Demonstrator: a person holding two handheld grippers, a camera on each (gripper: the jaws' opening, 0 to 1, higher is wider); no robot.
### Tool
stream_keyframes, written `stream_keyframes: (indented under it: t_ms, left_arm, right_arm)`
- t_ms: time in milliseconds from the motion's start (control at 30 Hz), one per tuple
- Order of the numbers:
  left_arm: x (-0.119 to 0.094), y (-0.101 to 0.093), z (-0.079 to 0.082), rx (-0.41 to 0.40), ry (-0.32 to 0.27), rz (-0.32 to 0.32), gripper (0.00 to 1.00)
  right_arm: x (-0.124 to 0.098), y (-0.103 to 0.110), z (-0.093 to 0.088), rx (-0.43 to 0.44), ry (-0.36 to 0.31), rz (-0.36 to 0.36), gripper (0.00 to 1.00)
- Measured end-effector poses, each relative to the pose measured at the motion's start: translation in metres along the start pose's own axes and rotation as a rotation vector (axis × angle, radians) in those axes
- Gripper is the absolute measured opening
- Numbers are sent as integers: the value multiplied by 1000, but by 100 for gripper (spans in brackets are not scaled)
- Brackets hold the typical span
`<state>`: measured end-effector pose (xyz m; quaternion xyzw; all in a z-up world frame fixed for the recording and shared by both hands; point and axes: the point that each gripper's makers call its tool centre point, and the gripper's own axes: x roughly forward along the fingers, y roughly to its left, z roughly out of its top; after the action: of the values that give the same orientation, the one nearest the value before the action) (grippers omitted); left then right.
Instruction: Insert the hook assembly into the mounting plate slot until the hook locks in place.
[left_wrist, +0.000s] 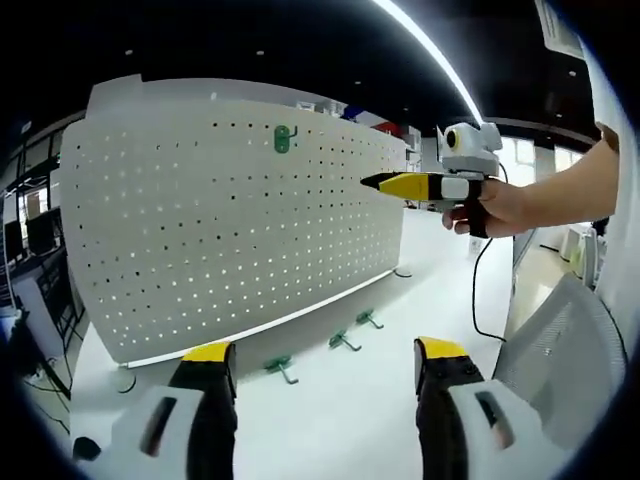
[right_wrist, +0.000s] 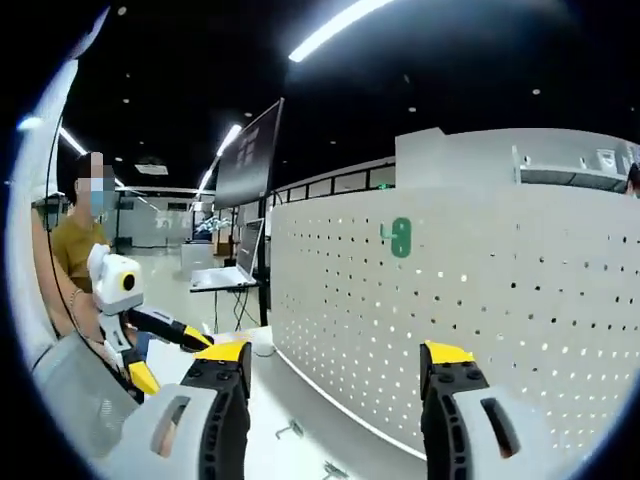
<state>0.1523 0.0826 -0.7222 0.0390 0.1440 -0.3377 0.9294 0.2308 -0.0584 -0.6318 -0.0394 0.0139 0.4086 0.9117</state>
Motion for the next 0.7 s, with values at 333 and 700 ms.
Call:
stream_keyframes:
  t_ms: [333, 700]
  left_arm:
    - [0, 2, 0, 0, -6, -1, 76]
    - [-2, 2, 1, -6, -12, -6, 77]
  right_arm:
    - [-27, 2, -20, 16, 46, -10, 68]
    - [-51, 6, -45, 48, 95, -27, 69]
